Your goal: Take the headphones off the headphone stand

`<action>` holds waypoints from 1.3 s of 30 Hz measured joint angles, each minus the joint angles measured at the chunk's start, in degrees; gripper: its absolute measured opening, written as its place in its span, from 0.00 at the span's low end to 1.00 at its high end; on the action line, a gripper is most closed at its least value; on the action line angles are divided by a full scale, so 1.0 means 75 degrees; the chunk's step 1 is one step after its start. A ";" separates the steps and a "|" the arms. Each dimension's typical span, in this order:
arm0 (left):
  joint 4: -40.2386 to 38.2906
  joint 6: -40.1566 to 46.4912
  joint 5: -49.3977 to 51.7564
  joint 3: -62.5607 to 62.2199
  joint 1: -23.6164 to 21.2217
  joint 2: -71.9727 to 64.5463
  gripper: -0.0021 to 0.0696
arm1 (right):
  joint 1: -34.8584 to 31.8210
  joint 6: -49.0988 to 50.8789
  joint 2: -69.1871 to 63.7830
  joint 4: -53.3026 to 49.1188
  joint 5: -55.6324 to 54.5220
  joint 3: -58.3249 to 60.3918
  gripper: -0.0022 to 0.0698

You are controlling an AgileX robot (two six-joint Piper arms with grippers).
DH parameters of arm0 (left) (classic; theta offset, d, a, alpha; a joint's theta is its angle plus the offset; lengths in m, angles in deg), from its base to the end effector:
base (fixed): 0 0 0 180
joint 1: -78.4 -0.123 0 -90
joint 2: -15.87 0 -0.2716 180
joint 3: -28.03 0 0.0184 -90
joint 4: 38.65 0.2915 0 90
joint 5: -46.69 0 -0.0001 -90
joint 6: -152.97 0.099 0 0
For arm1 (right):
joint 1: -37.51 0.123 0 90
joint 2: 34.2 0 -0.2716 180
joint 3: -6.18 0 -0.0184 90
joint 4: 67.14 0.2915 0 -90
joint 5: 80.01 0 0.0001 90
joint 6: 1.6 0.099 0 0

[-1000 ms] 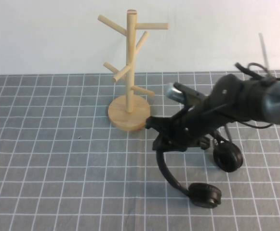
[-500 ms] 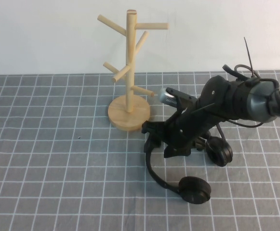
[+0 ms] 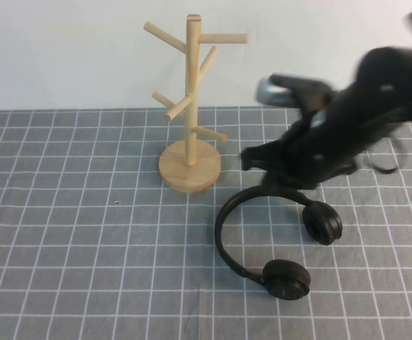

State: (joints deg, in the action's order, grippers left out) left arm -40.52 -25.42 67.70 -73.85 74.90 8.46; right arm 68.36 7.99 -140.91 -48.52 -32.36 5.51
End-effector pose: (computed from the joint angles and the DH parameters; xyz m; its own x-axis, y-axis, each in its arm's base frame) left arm 0.1146 0.0058 0.1708 -0.2839 -0.0197 -0.9587 -0.0505 0.9987 -0.0056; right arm 0.3384 0.2294 0.2352 -0.9277 -0.1232 -0.3525 -0.2593 0.8918 0.3708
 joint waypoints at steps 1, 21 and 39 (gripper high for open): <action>0.0000 0.0000 0.0000 0.0000 0.0000 0.0000 0.02 | 0.0000 0.0074 0.0339 -0.0618 0.0018 0.0431 0.03; 0.0000 0.0000 0.0000 0.0000 0.0000 0.0000 0.02 | 0.0000 0.0063 0.2804 -0.2334 0.1828 0.1057 0.02; 0.0000 0.0000 0.0000 0.0000 0.0000 0.0000 0.02 | -0.1381 -0.0436 0.7307 -0.4809 -0.4829 0.7619 0.02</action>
State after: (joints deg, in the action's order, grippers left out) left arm -40.52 -25.42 67.70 -73.85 74.90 8.46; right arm 58.01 4.72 -86.11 -84.58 -68.58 62.65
